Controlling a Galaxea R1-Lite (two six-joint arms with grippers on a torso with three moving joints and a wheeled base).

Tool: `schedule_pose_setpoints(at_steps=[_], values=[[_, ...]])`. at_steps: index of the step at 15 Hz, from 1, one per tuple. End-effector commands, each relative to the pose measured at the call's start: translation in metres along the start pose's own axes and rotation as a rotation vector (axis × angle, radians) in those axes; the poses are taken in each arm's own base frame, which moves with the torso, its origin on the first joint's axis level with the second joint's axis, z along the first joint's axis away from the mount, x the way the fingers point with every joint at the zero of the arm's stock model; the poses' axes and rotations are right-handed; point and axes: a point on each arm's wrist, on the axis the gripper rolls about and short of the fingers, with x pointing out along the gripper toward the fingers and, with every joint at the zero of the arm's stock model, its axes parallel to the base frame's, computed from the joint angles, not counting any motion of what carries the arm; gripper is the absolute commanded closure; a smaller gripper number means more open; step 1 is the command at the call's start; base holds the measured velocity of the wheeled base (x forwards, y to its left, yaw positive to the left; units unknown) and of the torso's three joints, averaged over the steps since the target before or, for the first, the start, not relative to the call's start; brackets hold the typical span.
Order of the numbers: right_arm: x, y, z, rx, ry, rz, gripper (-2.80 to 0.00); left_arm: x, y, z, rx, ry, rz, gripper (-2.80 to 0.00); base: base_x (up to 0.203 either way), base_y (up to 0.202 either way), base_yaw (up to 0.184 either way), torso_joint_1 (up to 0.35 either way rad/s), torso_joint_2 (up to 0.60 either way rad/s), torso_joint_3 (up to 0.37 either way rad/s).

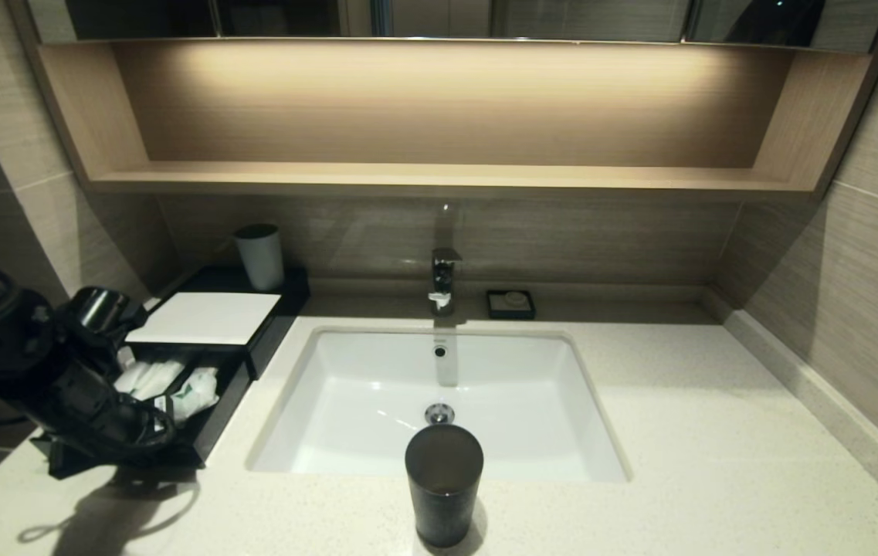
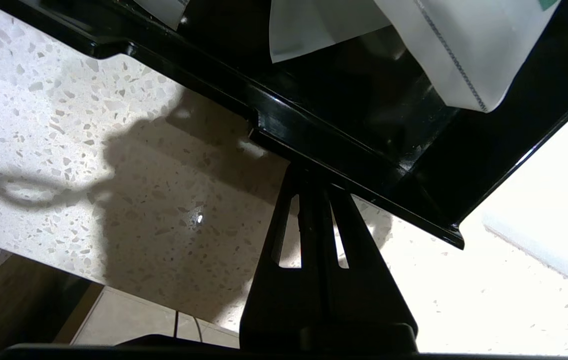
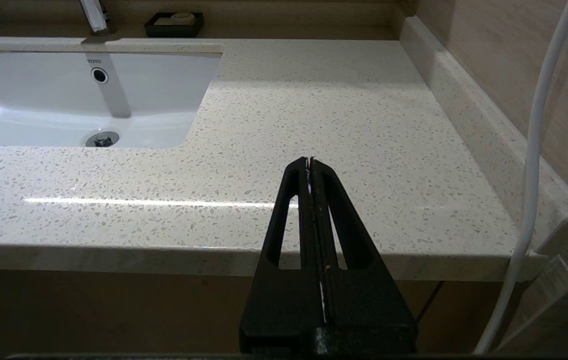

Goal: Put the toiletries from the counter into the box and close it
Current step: Close the drawer

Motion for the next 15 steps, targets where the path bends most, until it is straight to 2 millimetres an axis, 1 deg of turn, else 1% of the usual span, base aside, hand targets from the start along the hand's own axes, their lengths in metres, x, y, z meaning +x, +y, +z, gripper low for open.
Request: schedule_pose_setpoints(at_steps=[1, 8, 11, 15], values=[[0.0, 0.0, 0.0, 0.0, 0.001, 0.0, 0.0, 0.003, -0.002, 0.004, -0.009, 0.001, 0.001, 0.0, 0.0, 0.0, 0.0, 0.0, 0.0, 0.0], [0.0, 0.0, 0.0, 0.0, 0.001, 0.0, 0.0, 0.002, -0.007, 0.019, -0.022, -0.037, -0.016, 0.0, 0.0, 0.0, 0.0, 0.0, 0.0, 0.0], [0.0, 0.0, 0.0, 0.0, 0.001, 0.0, 0.0, 0.007, -0.011, 0.027, -0.038, -0.04, -0.018, 0.0, 0.0, 0.0, 0.0, 0.0, 0.0, 0.0], [0.0, 0.0, 0.0, 0.0, 0.0, 0.0, 0.0, 0.014, -0.015, 0.033, -0.058, -0.039, -0.02, 0.0, 0.0, 0.0, 0.0, 0.0, 0.0, 0.0]])
